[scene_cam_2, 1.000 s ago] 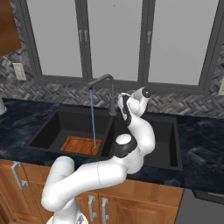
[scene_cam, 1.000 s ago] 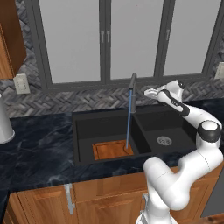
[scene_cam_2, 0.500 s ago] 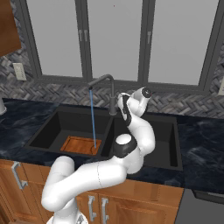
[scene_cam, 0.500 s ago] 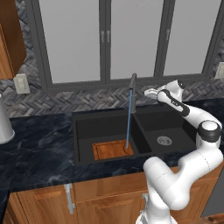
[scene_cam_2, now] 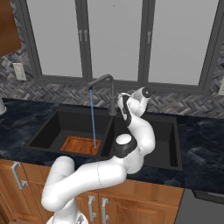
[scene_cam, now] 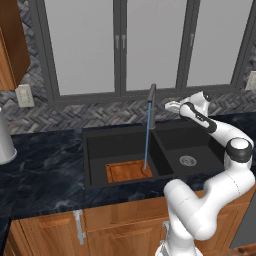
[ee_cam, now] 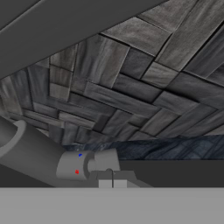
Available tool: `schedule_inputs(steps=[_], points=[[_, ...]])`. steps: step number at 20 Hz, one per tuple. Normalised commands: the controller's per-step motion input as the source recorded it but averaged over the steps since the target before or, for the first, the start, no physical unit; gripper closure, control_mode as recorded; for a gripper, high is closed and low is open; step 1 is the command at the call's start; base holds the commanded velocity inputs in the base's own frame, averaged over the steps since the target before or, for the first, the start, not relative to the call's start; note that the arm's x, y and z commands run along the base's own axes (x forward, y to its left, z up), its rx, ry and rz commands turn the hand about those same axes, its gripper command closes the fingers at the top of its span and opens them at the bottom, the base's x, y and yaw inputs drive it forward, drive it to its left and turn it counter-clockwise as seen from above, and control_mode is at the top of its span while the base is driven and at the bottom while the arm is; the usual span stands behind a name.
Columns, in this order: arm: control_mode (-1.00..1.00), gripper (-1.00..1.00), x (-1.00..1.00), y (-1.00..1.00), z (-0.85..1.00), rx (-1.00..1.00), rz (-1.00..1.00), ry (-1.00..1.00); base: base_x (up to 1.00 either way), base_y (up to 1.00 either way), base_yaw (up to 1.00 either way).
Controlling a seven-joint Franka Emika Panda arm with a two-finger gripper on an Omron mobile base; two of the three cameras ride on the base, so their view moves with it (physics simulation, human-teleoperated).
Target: Turn on the sink faucet with hot water and rinse the cutting board for ten seconds, then turn off the faucet. Push the cutting board to reach the water if necessary.
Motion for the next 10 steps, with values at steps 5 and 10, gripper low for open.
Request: schedule_inputs(steps=[5, 10], points=[[-1.0, 1.0, 0.0, 0.0, 0.0, 0.0, 0.0, 0.0, 0.0, 0.0, 0.0], [-1.0, 1.0, 0.0, 0.0, 0.0, 0.0, 0.0, 0.0, 0.0, 0.0, 0.0]])
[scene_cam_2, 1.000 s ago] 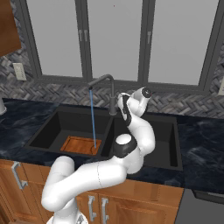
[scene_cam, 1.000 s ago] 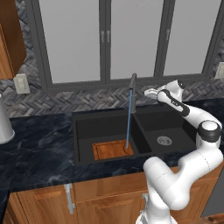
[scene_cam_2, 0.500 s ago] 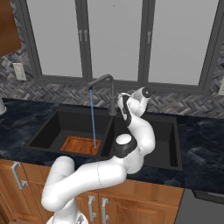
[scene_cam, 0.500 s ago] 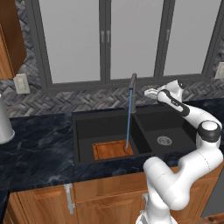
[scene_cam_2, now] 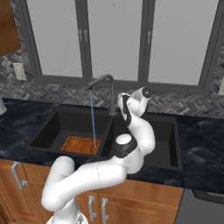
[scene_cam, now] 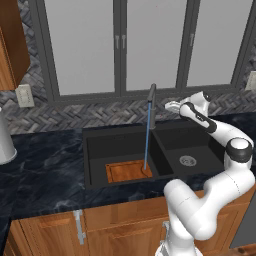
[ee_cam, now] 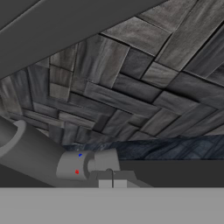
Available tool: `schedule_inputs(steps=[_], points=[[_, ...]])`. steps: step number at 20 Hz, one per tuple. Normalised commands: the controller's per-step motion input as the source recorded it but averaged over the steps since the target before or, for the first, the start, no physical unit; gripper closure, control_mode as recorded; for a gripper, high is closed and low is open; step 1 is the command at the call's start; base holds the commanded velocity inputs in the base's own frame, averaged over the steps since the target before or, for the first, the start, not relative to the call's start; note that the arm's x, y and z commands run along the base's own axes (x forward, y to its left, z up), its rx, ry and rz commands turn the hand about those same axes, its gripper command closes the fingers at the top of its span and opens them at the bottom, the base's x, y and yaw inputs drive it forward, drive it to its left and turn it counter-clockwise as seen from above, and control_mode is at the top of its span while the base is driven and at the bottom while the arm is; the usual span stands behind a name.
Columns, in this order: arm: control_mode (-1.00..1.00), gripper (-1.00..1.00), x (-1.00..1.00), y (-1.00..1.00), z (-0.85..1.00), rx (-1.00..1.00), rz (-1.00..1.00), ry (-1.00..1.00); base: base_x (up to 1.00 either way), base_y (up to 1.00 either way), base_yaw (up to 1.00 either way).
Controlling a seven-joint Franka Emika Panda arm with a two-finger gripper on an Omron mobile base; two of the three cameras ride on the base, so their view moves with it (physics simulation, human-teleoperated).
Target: Turn on the sink faucet with hot water and rinse the cutting board for ten seconds, then turn off the faucet. Push the cutting board to reach the water if necessary.
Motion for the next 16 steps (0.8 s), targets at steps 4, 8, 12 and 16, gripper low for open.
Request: schedule_inputs(steps=[4, 8, 12, 16], points=[[-1.0, 1.0, 0.0, 0.0, 0.0, 0.0, 0.0, 0.0, 0.0, 0.0, 0.0], [-1.0, 1.0, 0.0, 0.0, 0.0, 0.0, 0.0, 0.0, 0.0, 0.0, 0.0], [-1.0, 1.0, 0.0, 0.0, 0.0, 0.0, 0.0, 0.0, 0.0, 0.0, 0.0], [-1.0, 1.0, 0.0, 0.0, 0.0, 0.0, 0.0, 0.0, 0.0, 0.0, 0.0]])
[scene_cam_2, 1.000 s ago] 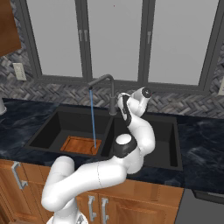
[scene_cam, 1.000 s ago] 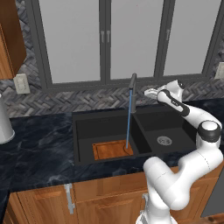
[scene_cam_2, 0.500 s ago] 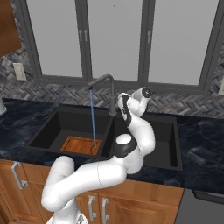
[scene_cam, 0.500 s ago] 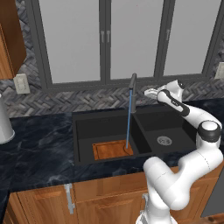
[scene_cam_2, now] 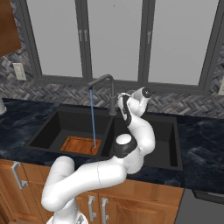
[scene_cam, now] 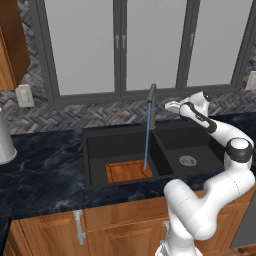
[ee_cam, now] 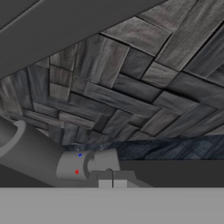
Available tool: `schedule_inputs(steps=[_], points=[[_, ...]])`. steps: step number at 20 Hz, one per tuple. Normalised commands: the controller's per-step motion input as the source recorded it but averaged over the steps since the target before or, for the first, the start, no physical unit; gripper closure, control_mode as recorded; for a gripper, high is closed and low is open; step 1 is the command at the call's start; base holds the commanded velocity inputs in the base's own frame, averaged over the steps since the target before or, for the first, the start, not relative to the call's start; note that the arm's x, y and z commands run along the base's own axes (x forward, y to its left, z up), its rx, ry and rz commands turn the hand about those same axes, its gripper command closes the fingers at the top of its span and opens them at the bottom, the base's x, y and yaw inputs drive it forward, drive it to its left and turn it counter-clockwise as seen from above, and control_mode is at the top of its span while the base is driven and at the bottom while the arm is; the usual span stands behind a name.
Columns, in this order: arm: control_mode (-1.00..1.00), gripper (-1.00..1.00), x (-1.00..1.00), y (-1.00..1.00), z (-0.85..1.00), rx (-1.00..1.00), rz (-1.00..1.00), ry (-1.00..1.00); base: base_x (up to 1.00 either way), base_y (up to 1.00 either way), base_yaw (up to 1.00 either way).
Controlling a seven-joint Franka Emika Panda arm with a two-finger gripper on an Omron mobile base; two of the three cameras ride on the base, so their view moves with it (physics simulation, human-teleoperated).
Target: Turn on the sink faucet with hot water and rinse the cutting board for ten seconds, then turn off the faucet. Push the cutting board to reach the water if necessary.
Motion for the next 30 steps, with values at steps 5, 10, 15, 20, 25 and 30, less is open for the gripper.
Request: schedule_inputs(steps=[5, 10, 15, 20, 25, 30], points=[[-1.0, 1.0, 0.0, 0.0, 0.0, 0.0, 0.0, 0.0, 0.0, 0.0, 0.0], [-1.0, 1.0, 0.0, 0.0, 0.0, 0.0, 0.0, 0.0, 0.0, 0.0, 0.0], [-1.0, 1.0, 0.0, 0.0, 0.0, 0.0, 0.0, 0.0, 0.0, 0.0, 0.0], [-1.0, 1.0, 0.0, 0.0, 0.0, 0.0, 0.0, 0.0, 0.0, 0.0, 0.0], [-1.0, 1.0, 0.0, 0.0, 0.0, 0.0, 0.0, 0.0, 0.0, 0.0, 0.0], [-1.0, 1.0, 0.0, 0.0, 0.0, 0.0, 0.0, 0.0, 0.0, 0.0, 0.0]])
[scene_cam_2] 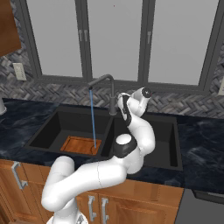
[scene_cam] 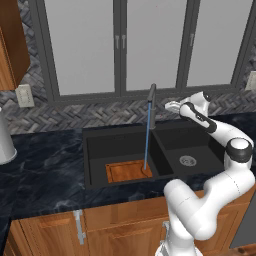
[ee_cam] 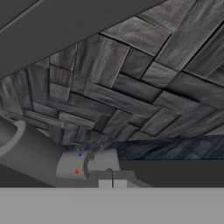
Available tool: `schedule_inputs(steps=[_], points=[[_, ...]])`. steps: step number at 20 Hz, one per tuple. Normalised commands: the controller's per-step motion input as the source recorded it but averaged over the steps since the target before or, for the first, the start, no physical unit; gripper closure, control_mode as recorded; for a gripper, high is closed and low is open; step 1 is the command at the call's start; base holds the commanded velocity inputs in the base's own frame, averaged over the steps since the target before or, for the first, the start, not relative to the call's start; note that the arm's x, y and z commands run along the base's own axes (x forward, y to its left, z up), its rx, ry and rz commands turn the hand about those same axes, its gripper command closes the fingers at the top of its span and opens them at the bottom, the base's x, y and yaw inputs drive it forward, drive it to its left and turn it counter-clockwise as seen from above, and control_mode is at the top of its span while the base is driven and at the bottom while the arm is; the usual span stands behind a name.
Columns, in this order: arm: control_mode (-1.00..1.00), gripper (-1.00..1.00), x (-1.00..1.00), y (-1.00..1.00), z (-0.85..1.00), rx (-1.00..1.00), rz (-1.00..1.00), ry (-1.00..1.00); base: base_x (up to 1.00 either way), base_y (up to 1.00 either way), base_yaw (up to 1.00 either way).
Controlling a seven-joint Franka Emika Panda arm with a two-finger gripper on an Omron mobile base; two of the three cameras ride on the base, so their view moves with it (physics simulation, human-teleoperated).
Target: Turn on the sink faucet with hot water and rinse the cutting board for ten seconds, then turn off the faucet. Push the cutting board to reach the water if necessary.
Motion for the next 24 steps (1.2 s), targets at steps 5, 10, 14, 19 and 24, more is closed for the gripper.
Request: schedule_inputs(steps=[5, 10, 14, 19, 24], points=[[-1.0, 1.0, 0.0, 0.0, 0.0, 0.0, 0.0, 0.0, 0.0, 0.0, 0.0], [-1.0, 1.0, 0.0, 0.0, 0.0, 0.0, 0.0, 0.0, 0.0, 0.0, 0.0], [-1.0, 1.0, 0.0, 0.0, 0.0, 0.0, 0.0, 0.0, 0.0, 0.0, 0.0], [-1.0, 1.0, 0.0, 0.0, 0.0, 0.0, 0.0, 0.0, 0.0, 0.0, 0.0], [-1.0, 1.0, 0.0, 0.0, 0.0, 0.0, 0.0, 0.0, 0.0, 0.0, 0.0]])
